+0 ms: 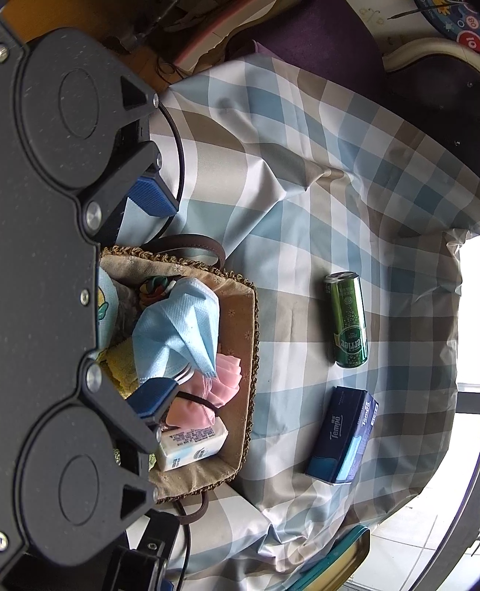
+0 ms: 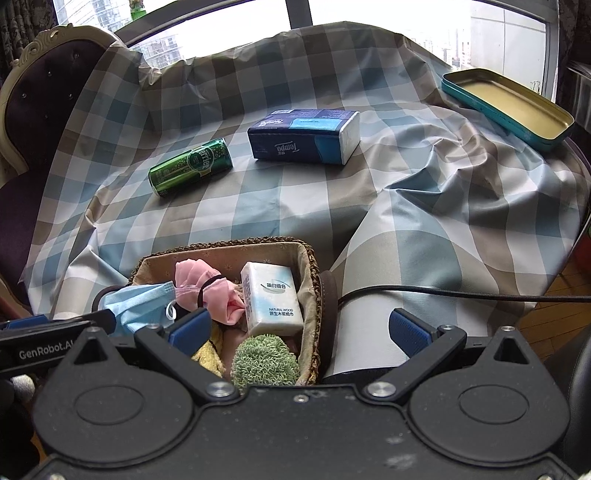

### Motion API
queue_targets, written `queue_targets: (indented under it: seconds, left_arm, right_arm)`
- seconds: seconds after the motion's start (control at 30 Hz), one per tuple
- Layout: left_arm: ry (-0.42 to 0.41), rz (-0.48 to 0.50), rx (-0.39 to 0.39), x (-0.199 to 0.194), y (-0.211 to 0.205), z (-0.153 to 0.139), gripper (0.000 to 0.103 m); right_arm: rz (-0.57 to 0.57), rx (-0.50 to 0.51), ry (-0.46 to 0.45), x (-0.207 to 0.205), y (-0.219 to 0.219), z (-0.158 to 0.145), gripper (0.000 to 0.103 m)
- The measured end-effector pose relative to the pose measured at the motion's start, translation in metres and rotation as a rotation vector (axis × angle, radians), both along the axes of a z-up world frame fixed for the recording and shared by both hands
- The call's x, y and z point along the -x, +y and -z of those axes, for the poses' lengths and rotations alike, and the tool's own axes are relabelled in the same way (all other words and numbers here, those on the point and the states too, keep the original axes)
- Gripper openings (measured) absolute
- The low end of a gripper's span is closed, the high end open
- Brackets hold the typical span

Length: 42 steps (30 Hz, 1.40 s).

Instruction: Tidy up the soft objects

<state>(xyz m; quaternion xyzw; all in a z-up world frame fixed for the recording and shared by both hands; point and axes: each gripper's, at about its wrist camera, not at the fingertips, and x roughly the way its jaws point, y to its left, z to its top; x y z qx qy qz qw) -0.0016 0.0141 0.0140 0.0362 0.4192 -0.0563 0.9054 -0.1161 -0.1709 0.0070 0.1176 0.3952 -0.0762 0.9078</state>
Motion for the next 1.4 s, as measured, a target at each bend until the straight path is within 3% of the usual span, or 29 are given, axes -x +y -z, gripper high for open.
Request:
queue_targets:
  seconds: [1.4]
  left_arm:
    - [0.091,0.009,-0.018,-0.01,-0.002,0.015,0.092]
  right_arm:
    - [-0.041,0.018,0.114,-0.017,0.005,0.017,0.103]
